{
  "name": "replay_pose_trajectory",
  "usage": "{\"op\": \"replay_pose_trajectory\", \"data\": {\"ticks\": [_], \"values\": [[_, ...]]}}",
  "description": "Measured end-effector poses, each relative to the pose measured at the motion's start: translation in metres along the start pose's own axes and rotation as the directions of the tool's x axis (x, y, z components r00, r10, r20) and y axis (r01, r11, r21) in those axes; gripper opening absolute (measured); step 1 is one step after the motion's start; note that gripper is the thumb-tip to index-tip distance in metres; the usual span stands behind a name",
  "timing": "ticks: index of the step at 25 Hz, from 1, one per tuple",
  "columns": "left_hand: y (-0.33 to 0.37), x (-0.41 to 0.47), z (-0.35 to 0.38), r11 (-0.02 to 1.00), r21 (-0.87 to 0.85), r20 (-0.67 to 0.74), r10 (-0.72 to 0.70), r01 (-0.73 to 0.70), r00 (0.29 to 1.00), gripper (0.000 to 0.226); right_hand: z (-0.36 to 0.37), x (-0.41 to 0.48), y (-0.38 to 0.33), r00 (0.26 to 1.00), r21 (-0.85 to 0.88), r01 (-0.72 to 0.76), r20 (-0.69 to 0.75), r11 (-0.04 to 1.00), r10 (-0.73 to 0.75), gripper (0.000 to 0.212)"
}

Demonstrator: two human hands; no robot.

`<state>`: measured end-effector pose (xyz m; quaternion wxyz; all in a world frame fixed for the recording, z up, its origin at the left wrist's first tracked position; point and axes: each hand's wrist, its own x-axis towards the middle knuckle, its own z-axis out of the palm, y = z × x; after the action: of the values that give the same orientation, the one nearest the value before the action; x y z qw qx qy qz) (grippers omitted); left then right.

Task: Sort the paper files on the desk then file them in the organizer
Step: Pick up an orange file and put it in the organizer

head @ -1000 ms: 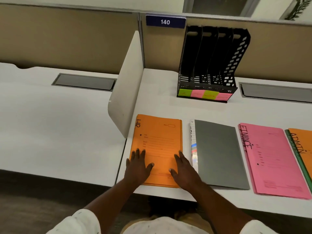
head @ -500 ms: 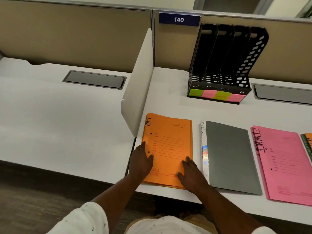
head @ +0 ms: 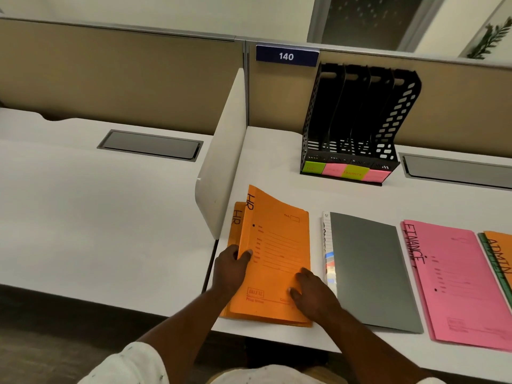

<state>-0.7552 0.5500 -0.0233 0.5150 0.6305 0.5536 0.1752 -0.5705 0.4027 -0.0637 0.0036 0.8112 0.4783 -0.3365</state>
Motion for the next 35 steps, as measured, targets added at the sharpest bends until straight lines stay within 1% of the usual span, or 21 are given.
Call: {"op": "replay_pose_trajectory", "data": {"ticks": [2, 5, 10, 14, 18, 21, 23, 25, 27, 29, 31, 33, 35], "values": [[0.009, 0.0, 0.003, 0.999, -0.049, 0.011, 0.015, -0.014, 1.0, 0.005, -0.014, 0.0, -0.003, 0.999, 0.013, 0.013, -0.04, 1.0, -0.013, 0.056], [0.03, -0.001, 0.01, 0.992, -0.095, 0.035, 0.083, -0.08, 0.996, 0.005, -0.04, -0.003, -0.009, 0.993, 0.065, 0.017, -0.119, 0.998, -0.01, 0.051], [0.076, -0.005, 0.026, 0.972, -0.101, 0.043, 0.22, -0.214, 0.975, 0.017, -0.103, -0.005, -0.018, 0.952, 0.195, 0.084, -0.307, 0.977, -0.021, 0.046], [0.119, -0.003, 0.035, 0.939, -0.086, 0.027, 0.335, -0.332, 0.942, 0.021, -0.166, 0.005, -0.018, 0.883, 0.215, 0.081, -0.469, 0.973, 0.03, 0.051], [0.155, 0.005, 0.045, 0.901, -0.014, 0.042, 0.433, -0.433, 0.9, 0.02, -0.234, 0.008, -0.018, 0.787, 0.202, 0.142, -0.617, 0.969, 0.014, 0.052], [0.186, 0.016, 0.058, 0.865, 0.046, 0.018, 0.5, -0.5, 0.866, 0.022, -0.287, 0.008, -0.019, 0.728, 0.183, 0.206, -0.685, 0.961, -0.026, 0.055], [0.206, 0.021, 0.067, 0.84, 0.104, -0.015, 0.536, -0.532, 0.844, 0.022, -0.323, 0.007, -0.024, 0.712, 0.19, 0.244, -0.701, 0.951, -0.043, 0.058], [0.222, 0.026, 0.078, 0.79, 0.198, -0.064, 0.601, -0.58, 0.797, 0.022, -0.355, 0.008, -0.028, 0.684, 0.211, 0.297, -0.727, 0.931, -0.054, 0.063], [0.24, 0.037, 0.087, 0.726, 0.28, -0.111, 0.674, -0.628, 0.73, 0.025, -0.386, 0.01, -0.032, 0.642, 0.23, 0.364, -0.764, 0.903, -0.064, 0.071], [0.26, 0.051, 0.095, 0.657, 0.341, -0.129, 0.741, -0.672, 0.659, 0.022, -0.414, 0.008, -0.036, 0.603, 0.227, 0.391, -0.796, 0.892, -0.061, 0.077], [0.274, 0.066, 0.105, 0.584, 0.41, -0.123, 0.797, -0.701, 0.592, 0.018, -0.438, 0.006, -0.04, 0.551, 0.174, 0.376, -0.832, 0.91, -0.069, 0.075], [0.286, 0.078, 0.113, 0.538, 0.452, -0.122, 0.827, -0.712, 0.548, 0.016, -0.458, 0.005, -0.043, 0.498, 0.103, 0.333, -0.863, 0.937, -0.082, 0.072], [0.297, 0.092, 0.122, 0.495, 0.482, -0.12, 0.855, -0.723, 0.505, 0.016, -0.475, 0.009, -0.042, 0.478, 0.065, 0.322, -0.872, 0.945, -0.103, 0.069]]}}
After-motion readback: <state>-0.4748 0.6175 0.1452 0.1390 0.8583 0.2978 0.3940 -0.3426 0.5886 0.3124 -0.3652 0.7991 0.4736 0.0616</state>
